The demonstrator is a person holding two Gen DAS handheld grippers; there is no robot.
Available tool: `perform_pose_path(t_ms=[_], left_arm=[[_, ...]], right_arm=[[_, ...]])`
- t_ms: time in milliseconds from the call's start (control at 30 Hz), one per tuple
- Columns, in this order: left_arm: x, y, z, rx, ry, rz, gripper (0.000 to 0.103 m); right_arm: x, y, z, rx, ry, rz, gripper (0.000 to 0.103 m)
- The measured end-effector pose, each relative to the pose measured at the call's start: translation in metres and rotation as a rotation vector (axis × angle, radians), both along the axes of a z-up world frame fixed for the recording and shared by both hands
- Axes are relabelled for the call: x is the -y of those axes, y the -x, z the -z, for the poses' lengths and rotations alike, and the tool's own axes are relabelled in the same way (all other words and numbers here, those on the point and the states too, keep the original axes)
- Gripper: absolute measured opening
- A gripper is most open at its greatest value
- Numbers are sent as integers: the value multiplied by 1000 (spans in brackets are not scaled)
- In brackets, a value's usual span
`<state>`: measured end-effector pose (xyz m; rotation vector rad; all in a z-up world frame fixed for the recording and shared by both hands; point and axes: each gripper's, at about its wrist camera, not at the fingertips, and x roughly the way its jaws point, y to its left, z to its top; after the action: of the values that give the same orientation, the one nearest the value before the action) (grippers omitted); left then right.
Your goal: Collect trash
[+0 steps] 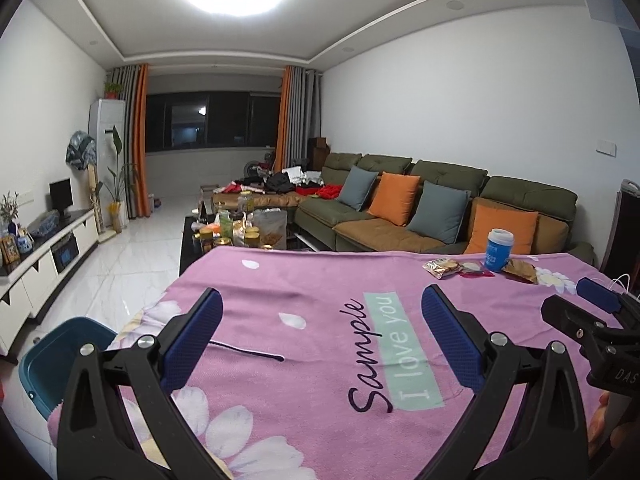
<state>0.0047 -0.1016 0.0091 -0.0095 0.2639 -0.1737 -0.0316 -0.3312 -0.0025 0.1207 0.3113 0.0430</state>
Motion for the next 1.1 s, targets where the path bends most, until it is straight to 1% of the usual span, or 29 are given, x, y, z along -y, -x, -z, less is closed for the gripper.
perform_pose_path(t_ms=[433, 767, 1100], left_arm=[[3, 5, -1, 30, 1, -9, 98], [2, 6, -1, 45, -3, -24, 98], [4, 6, -2, 56, -14, -16, 98]], right_arm=[[1, 8, -5, 28, 2, 24, 96], [2, 11, -7, 37, -3, 36, 96], [5, 10, -8, 37, -9, 41, 96]])
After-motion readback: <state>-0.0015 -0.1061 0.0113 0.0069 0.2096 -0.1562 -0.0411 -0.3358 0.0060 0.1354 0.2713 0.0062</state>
